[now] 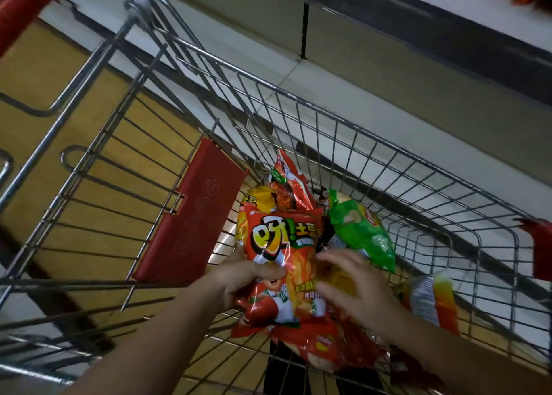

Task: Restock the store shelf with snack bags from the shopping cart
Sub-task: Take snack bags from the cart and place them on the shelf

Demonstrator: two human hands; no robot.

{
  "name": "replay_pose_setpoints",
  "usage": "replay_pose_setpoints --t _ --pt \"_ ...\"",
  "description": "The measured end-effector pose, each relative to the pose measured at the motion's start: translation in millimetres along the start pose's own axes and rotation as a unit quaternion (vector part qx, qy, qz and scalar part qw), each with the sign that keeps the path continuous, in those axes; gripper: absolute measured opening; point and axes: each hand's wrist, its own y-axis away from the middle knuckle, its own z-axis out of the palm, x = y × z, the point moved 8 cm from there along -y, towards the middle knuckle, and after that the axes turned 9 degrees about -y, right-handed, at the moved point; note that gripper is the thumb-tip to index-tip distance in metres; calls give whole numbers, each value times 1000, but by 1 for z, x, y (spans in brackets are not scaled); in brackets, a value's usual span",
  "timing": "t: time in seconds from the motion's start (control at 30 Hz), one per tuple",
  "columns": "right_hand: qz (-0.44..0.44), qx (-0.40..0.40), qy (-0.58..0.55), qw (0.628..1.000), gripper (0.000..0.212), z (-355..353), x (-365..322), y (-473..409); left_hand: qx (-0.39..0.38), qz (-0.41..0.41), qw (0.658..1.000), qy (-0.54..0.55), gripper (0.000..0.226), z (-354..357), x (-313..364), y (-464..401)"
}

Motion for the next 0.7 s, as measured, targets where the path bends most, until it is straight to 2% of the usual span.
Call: replay_pose_setpoints --t 0.07,0.17,0.2,0.23,0.33,0.43,0.5,0.57,0.63,0.7 --pt "74 80 -104 989 44 -15 7 -5 -15 48 999 -13 54 10 10 7" --pt "184 38 -301 935 26 1 16 -11 -34 94 995 -23 65 25 17 11" --pt "204 28 -329 921 18 6 18 -10 -41 102 994 -26 65 28 18 11" --pt "213 28 -340 915 17 8 19 -8 -44 106 993 -30 68 29 18 11" --pt "207 39 -344 915 24 8 24 -4 -52 102 993 -37 104 31 14 5" --pt "205 19 -350 914 18 11 32 -3 -30 112 993 -25 104 33 9 -5" --pt "207 14 -340 917 16 8 42 -5 -10 114 993 -5 96 35 7 -9" --pt "220 54 -282 932 31 -6 62 -10 12 116 993 6 90 35 3 -14" --pt "231 134 -149 952 43 -37 84 -15 30 112 993 18 78 33 -2 -19" --pt "212 158 2 964 52 -61 95 -25 45 109 993 17 66 31 -5 -22"
